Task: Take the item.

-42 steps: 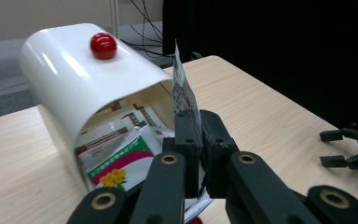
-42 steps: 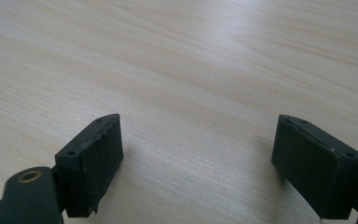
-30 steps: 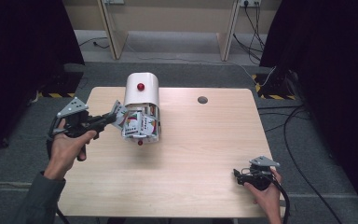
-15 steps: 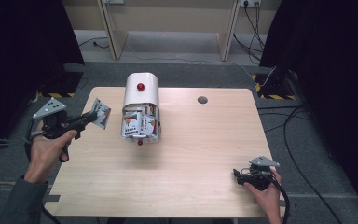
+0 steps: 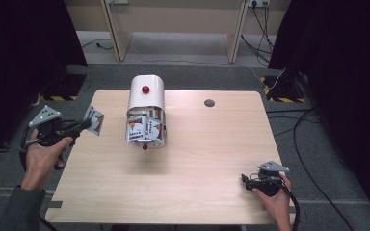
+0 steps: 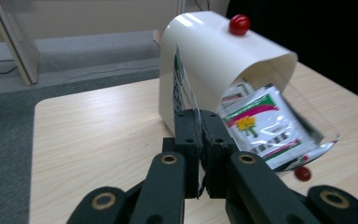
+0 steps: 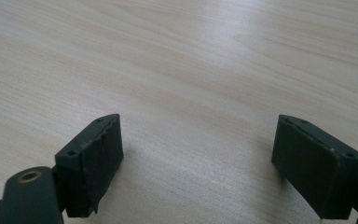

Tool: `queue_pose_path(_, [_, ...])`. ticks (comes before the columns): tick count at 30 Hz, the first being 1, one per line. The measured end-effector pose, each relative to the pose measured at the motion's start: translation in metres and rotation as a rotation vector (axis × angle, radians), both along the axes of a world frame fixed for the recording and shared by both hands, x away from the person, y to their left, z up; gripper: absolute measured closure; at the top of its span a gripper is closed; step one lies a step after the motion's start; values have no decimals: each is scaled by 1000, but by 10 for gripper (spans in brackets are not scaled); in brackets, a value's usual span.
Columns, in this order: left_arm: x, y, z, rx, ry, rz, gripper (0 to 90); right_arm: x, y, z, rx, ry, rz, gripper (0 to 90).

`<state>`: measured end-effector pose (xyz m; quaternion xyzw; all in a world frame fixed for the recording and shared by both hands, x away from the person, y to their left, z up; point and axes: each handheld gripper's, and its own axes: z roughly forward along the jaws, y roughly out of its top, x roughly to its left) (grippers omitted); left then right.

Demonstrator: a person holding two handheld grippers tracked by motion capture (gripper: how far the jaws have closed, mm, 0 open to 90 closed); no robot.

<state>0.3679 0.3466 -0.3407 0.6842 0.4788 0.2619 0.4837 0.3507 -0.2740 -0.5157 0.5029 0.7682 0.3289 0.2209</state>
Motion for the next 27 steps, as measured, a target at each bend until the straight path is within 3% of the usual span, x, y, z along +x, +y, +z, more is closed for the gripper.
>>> queue_pose_path(13, [11, 9, -35, 4, 58, 48, 862, 0, 0, 0, 0, 0, 0, 169])
queue_pose_path(17, [15, 6, -48, 9, 74, 51, 862, 0, 0, 0, 0, 0, 0, 169])
queue_pose_path(27, [24, -3, -81, -28, 118, 42, 862, 0, 0, 0, 0, 0, 0, 169])
